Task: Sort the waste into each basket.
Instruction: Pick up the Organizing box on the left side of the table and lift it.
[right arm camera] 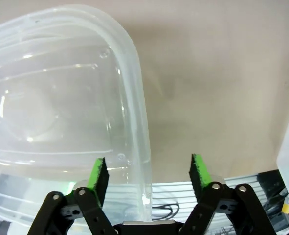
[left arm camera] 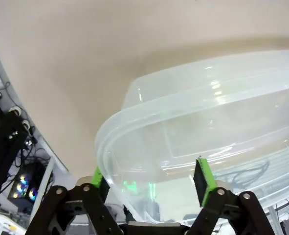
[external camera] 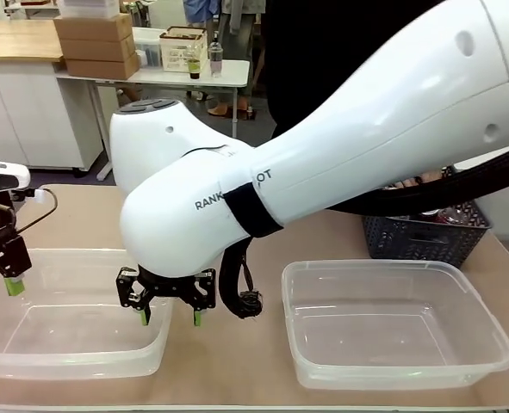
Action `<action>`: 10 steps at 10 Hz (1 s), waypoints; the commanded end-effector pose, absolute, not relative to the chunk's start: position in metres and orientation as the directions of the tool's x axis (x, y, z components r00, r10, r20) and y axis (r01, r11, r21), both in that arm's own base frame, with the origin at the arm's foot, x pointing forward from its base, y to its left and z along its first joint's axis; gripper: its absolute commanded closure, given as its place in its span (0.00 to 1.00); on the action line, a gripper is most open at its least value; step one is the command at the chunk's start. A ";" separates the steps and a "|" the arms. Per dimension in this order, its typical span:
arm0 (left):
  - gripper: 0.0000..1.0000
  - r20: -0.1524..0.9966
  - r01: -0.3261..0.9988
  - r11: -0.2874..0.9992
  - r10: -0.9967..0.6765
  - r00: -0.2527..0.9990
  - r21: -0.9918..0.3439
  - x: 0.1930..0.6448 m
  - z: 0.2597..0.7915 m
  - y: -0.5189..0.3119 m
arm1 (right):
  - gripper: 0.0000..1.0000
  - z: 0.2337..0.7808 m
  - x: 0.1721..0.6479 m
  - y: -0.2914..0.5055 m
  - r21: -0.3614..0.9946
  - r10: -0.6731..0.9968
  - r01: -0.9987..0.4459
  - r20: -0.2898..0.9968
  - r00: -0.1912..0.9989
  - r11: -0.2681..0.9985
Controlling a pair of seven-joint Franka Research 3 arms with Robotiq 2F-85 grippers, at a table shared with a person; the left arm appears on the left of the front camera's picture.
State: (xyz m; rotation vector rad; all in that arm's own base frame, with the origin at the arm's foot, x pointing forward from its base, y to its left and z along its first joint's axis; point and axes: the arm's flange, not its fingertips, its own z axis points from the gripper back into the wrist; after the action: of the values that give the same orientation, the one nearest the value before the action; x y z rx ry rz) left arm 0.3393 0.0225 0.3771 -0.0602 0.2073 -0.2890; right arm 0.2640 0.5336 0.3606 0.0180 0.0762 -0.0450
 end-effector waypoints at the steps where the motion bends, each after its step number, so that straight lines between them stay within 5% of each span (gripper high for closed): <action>1: 1.00 -0.146 0.279 0.957 -0.288 0.946 -0.082 0.260 0.330 0.024 | 1.00 0.364 0.259 0.531 0.013 -0.089 0.089 -0.040 0.995 0.996; 2: 1.00 -0.136 0.282 0.954 -0.294 0.946 -0.101 0.261 0.332 0.026 | 0.60 0.363 0.259 0.530 0.010 -0.103 0.104 -0.033 0.994 0.995; 3: 1.00 -0.127 0.280 0.955 -0.291 0.948 -0.098 0.262 0.333 0.026 | 1.00 0.363 0.259 0.530 0.006 -0.111 0.112 -0.031 0.993 0.994; 4: 0.85 -0.120 0.277 0.955 -0.289 0.950 -0.108 0.262 0.333 0.026 | 1.00 0.363 0.259 0.528 0.003 -0.124 0.124 -0.023 0.992 0.992; 6: 1.00 -0.098 0.272 0.957 -0.281 0.955 -0.098 0.263 0.338 0.027 | 1.00 0.364 0.259 0.526 -0.001 -0.131 0.131 -0.015 0.991 0.991; 10: 1.00 -0.011 0.263 0.963 -0.264 0.965 -0.054 0.293 0.396 0.017 | 1.00 0.397 0.270 0.484 -0.078 -0.037 0.032 -0.062 0.997 0.996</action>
State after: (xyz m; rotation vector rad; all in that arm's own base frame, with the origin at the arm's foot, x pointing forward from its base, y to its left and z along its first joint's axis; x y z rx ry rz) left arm 0.3405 0.0242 0.4109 -0.0724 0.0685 -0.2613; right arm 0.2651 0.5145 0.3882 -0.0097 0.0420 -0.0824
